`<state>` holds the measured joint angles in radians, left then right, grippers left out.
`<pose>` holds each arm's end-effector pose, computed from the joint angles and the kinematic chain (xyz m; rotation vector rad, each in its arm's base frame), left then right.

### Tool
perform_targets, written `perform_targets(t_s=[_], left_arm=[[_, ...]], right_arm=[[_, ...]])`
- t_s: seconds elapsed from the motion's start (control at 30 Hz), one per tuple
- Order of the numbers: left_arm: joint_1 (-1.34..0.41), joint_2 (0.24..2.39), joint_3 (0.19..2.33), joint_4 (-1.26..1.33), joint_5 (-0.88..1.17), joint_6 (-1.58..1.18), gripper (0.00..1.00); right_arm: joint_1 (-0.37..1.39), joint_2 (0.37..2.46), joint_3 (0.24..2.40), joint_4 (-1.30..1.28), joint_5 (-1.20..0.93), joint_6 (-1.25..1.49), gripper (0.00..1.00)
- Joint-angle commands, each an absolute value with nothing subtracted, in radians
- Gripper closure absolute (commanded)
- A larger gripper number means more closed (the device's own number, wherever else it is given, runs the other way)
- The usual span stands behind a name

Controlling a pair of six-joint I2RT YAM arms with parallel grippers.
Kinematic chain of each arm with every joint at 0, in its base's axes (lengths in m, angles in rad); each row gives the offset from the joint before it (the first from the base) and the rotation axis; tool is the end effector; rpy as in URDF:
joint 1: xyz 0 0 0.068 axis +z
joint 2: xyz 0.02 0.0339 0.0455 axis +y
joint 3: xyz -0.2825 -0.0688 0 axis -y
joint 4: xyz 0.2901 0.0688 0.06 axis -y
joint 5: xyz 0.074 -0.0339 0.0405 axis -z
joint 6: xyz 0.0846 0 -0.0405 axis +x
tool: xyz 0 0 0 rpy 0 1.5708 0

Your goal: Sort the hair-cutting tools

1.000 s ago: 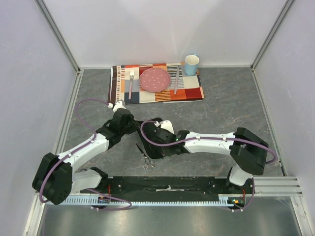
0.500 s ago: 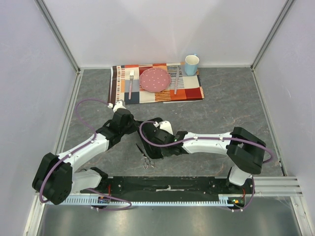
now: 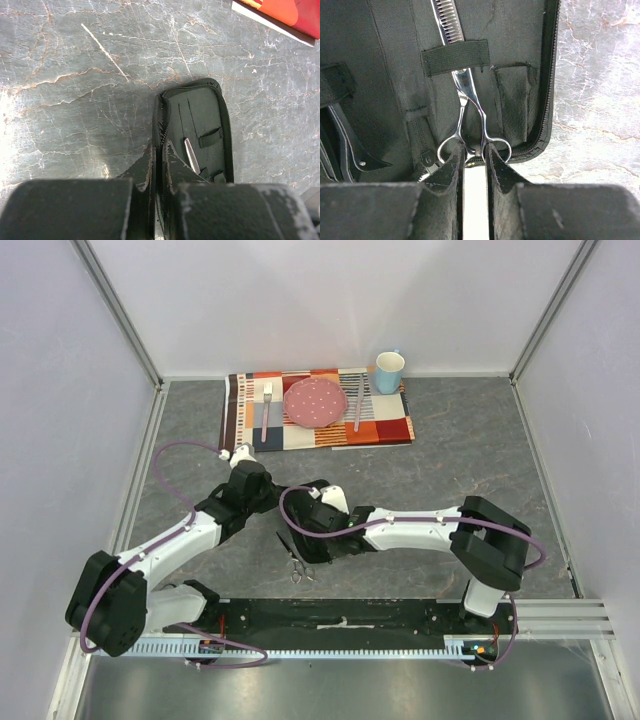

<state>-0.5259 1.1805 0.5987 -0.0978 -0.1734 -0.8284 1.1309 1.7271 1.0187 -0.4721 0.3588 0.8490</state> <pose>0.2756 -0.1431 0.1666 -0.4393 2.2512 -0.5306 0.1894 0.3326 0.1077 -0.2758 2.6139 0.1727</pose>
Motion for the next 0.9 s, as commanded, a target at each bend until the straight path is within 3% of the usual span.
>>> perform_targets(t_s=[0.0,0.5,0.87], left_arm=[[-0.532,1.146,0.594,-0.069,-0.14,-0.848,0.98],[-0.532,1.173,0.606,-0.067,-0.11,-0.818,0.98],[-0.531,1.247,0.675,-0.061,-0.078,-0.747,0.98]], right_arm=[[1.112,1.801,1.068,-0.43,0.397,0.83,0.84],[1.023,1.917,1.223,-0.417,0.393,0.765,0.85],[1.023,1.777,1.18,-0.492,0.371,0.732,0.56]])
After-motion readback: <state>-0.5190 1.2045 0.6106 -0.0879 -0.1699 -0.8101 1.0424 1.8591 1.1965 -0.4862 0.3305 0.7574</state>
